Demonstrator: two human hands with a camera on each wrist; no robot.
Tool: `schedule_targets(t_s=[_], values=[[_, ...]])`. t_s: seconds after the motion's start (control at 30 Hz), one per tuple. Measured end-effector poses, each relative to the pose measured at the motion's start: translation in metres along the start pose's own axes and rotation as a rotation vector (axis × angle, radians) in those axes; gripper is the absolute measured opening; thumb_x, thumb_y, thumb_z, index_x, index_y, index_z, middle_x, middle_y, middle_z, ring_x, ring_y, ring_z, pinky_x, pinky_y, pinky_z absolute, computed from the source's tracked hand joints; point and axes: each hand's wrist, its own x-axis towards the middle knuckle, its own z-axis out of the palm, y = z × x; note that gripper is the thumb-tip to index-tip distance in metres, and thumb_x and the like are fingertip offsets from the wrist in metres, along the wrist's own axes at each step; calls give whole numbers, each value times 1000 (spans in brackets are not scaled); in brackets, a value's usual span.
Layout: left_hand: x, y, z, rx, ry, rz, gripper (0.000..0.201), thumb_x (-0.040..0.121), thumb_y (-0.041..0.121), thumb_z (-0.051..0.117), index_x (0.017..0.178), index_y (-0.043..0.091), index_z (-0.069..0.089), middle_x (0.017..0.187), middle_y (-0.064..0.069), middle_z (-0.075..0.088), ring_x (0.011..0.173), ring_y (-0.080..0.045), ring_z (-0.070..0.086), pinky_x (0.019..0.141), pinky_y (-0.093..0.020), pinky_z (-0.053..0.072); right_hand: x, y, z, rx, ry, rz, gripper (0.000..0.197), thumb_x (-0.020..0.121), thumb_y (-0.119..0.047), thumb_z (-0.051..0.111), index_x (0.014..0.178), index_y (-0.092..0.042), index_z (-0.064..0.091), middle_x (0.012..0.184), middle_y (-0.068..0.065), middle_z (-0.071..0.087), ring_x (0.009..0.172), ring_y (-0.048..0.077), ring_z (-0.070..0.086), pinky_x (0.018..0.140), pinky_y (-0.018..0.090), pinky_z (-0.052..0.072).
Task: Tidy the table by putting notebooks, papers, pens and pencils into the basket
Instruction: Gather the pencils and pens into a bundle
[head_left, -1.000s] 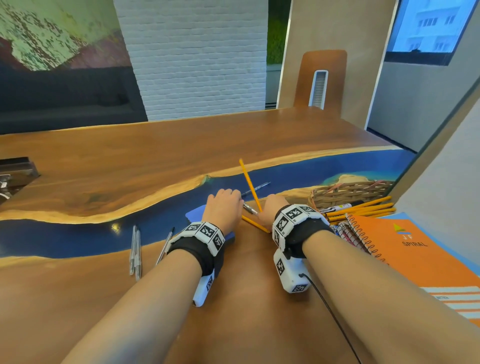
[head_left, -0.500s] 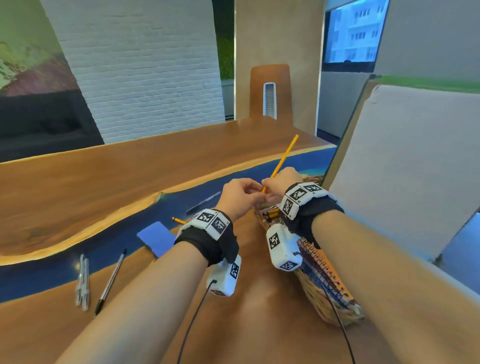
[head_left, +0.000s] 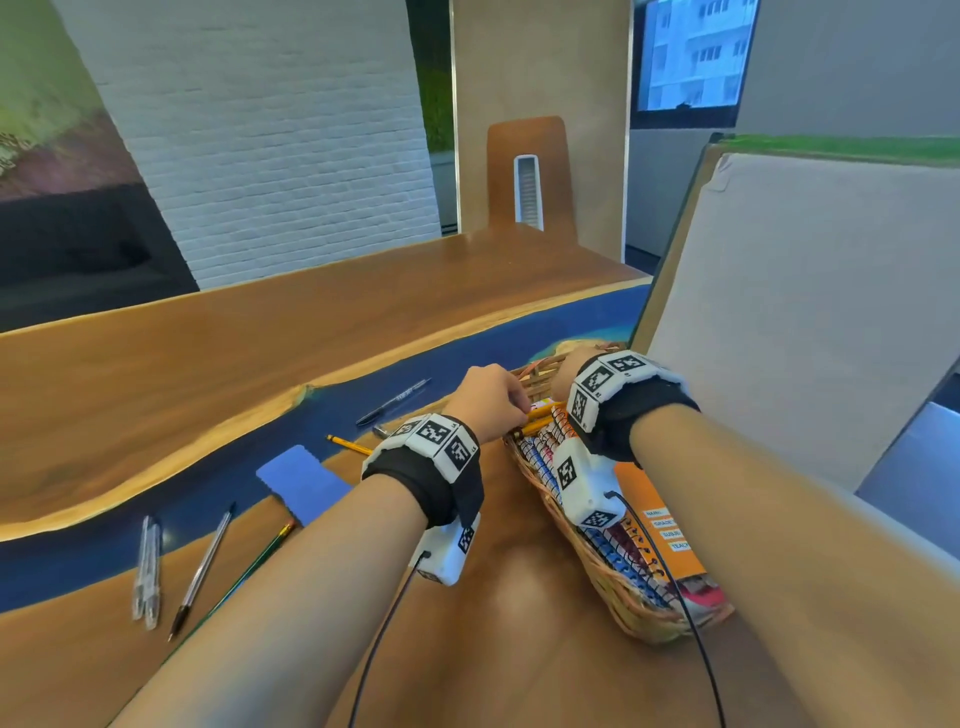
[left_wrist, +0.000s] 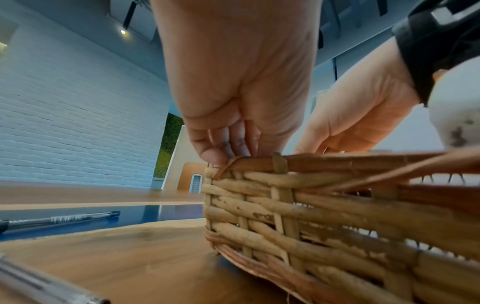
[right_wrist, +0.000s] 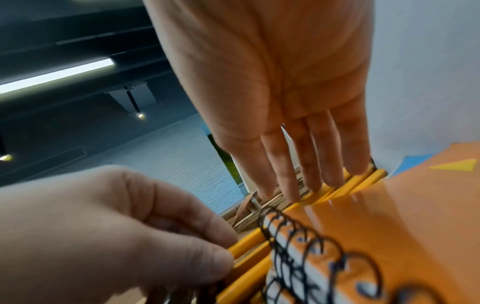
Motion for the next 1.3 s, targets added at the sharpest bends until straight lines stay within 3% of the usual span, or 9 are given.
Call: schedule_targets(t_s=[0.13,0.3,0.5,0.73,0.87,0.97,1.03,1.13,1.3], values=[[-4,-3,-4,19,-3,50,16,88,9,59,94,10,73,97,-5,71,91,-16,63,82,-27,53,11,-11,11,-41,-25,10,25,80,-33,55,91,-10,55,86,11,56,96,32,61,87,47,52],[-12,-34,-27,-10,211,-20,25,91,5,47,98,11,69,98,-2,67,91,-18,61,81,-30,50,-46,-8,-4,62,149,-93,22,82,-19,56,64,-7,51,61,5,48,69,25,62,74,33,55],[-36,-99,-44,296,-15,-223,26,89,0,46,100,11,68,111,-9,65,98,-25,62,85,-35,52,-59,-37,-16,224,262,-216,38,91,-12,53,56,-8,36,56,4,39,47,16,36,43,24,30],[-50,-128,-28,490,-314,-270,50,88,1,40,131,25,51,130,-5,54,112,-28,56,90,-38,50,-72,-103,0,210,154,-428,22,90,-7,49,72,-2,60,60,8,49,56,21,50,50,25,42],[-55,-132,-20,554,-207,-212,36,91,4,40,119,20,57,126,-7,54,113,-29,53,90,-41,44,-71,-119,33,74,19,-460,23,91,-8,53,108,1,66,105,14,69,95,27,66,79,32,55],[-62,-129,-16,649,-173,-148,36,98,15,37,133,18,46,137,-6,44,129,-26,40,100,-45,35,-77,-122,54,-107,-56,-490,15,93,-15,51,84,-5,59,78,8,56,73,24,53,57,27,43],[-66,-128,-17,669,-159,-123,35,100,19,35,133,16,43,138,-7,42,130,-26,38,99,-46,35,-84,-124,59,-181,-92,-506,15,95,-15,49,99,-4,58,76,7,48,79,24,49,70,27,45],[-68,-125,-27,588,-53,-81,24,100,16,33,121,12,44,127,-7,47,120,-27,44,95,-43,35,-81,-127,58,-181,-47,-558,30,97,-16,45,124,-5,53,115,12,59,107,28,56,88,31,44],[-66,-110,-56,263,162,34,14,101,24,38,107,14,46,93,1,54,84,-24,51,74,-36,35,-67,-117,26,-6,78,-513,26,95,-11,45,112,-5,63,103,12,63,88,29,59,73,35,47]])
